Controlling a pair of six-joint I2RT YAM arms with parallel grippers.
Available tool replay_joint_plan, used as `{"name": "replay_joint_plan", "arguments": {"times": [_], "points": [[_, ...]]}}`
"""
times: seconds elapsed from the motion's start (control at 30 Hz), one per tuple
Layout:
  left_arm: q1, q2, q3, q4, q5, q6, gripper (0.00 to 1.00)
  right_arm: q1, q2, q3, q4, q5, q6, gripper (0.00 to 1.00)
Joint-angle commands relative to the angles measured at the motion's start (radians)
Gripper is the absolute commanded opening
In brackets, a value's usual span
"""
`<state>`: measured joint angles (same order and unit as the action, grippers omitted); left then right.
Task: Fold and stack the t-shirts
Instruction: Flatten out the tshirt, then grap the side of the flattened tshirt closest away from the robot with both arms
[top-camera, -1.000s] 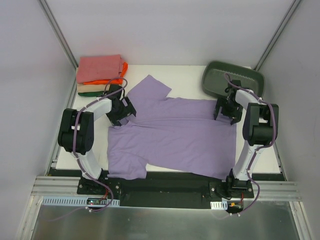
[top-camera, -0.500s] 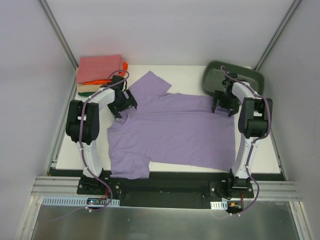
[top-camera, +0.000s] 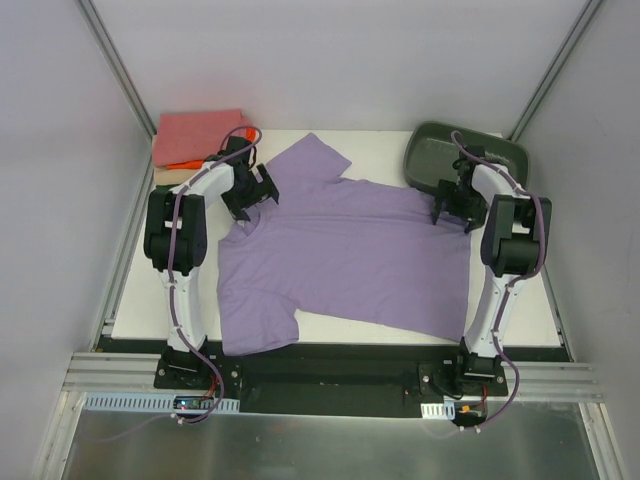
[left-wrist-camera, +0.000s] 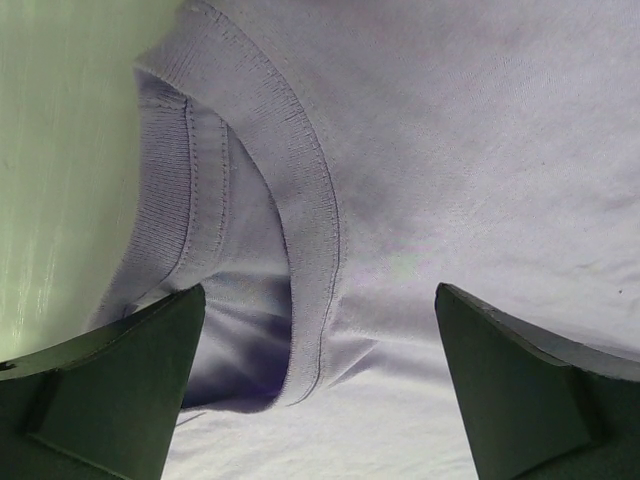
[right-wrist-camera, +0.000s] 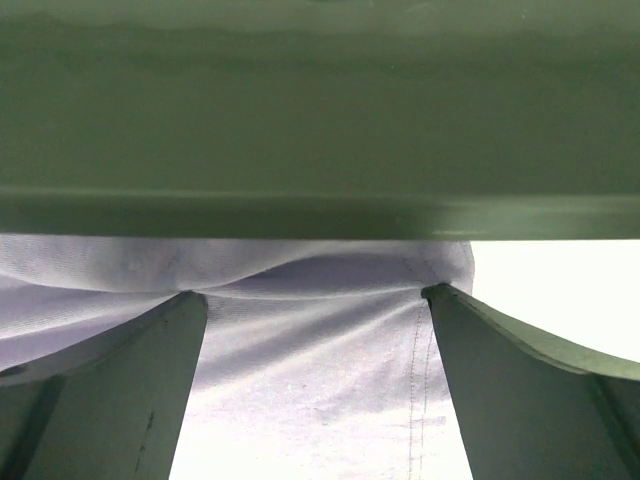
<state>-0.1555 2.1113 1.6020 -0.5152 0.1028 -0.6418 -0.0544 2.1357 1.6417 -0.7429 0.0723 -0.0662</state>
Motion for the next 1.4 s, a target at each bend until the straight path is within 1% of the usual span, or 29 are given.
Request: {"name": "replay_joint_plan", "arguments": {"times": [0.0,0.13,0.27,0.37,0.43,0.5,0.57,0.63,0.77,0.87,0.9,1.07,1.3,1.37], "points": [[0.01,-0.033,0.021,-0.02,0.017,0.048,0.99,-0.013,-0.098,-0.048,0.002,0.026,-0.008,0.96],[0.01,-0.173,-0.006,-0.031,0.023,0.067,0.99,0.005,-0.264,-0.123,0.026,0.017,0.008,0.96],[0.004,-0.371,-0.155,-0.031,-0.003,0.05,0.99,0.018,-0.446,-0.248,0.03,0.017,0.025,0.96],[-0.001,-0.573,-0.397,-0.029,-0.04,0.007,0.99,0.016,-0.606,-0.412,0.075,0.018,0.065,0.96],[-0.012,-0.712,-0.555,-0.025,-0.066,-0.027,0.99,0.018,-0.735,-0.541,0.134,-0.04,0.107,0.96],[-0.035,-0.828,-0.702,-0.01,-0.063,-0.064,0.99,0.022,-0.83,-0.673,0.187,-0.15,0.135,0.96],[-0.065,-0.913,-0.821,0.03,-0.034,-0.076,0.99,0.031,-0.872,-0.791,0.243,-0.247,0.137,0.96],[-0.076,-0.945,-0.895,0.081,0.004,-0.081,0.99,0.045,-0.861,-0.844,0.273,-0.298,0.135,0.96],[-0.076,-0.872,-0.929,0.158,0.075,-0.072,0.99,0.051,-0.765,-0.85,0.289,-0.295,0.123,0.96],[-0.076,-0.776,-0.907,0.184,0.064,-0.075,0.99,0.051,-0.689,-0.841,0.306,-0.301,0.123,0.96],[-0.075,-0.74,-0.893,0.182,0.052,-0.071,0.99,0.053,-0.665,-0.833,0.303,-0.28,0.127,0.96],[-0.065,-0.565,-0.785,0.184,0.014,-0.036,0.99,0.047,-0.554,-0.76,0.277,-0.194,0.117,0.96],[-0.029,-0.343,-0.571,0.169,0.054,0.014,0.99,0.024,-0.435,-0.617,0.263,-0.144,0.112,0.96],[-0.016,-0.311,-0.51,0.156,0.069,0.027,0.99,0.021,-0.416,-0.567,0.249,-0.134,0.105,0.96]]}}
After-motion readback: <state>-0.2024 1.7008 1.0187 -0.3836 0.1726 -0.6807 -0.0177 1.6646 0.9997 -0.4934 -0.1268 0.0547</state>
